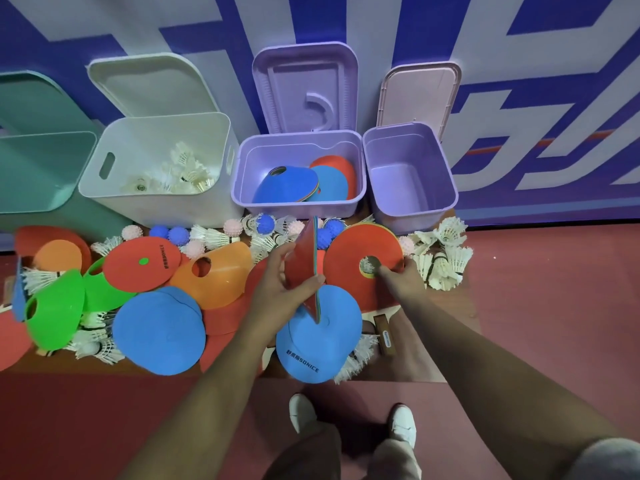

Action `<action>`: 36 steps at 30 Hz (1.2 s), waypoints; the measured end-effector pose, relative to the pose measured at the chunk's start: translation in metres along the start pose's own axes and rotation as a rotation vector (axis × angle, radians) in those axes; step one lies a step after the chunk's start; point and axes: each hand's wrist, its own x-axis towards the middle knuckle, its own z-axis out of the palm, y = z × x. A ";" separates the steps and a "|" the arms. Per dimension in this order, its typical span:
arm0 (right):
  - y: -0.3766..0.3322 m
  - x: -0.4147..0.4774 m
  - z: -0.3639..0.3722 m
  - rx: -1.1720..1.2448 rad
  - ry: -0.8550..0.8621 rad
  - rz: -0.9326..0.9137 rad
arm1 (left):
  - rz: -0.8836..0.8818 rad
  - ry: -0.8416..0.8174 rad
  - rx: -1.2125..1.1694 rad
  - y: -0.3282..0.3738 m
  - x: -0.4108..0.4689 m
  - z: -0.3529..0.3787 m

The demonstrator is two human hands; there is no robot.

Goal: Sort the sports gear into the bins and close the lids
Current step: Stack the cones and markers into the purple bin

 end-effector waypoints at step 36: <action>-0.071 -0.139 -0.060 0.449 -0.634 -0.685 | -0.004 0.213 -0.483 0.045 -0.021 0.058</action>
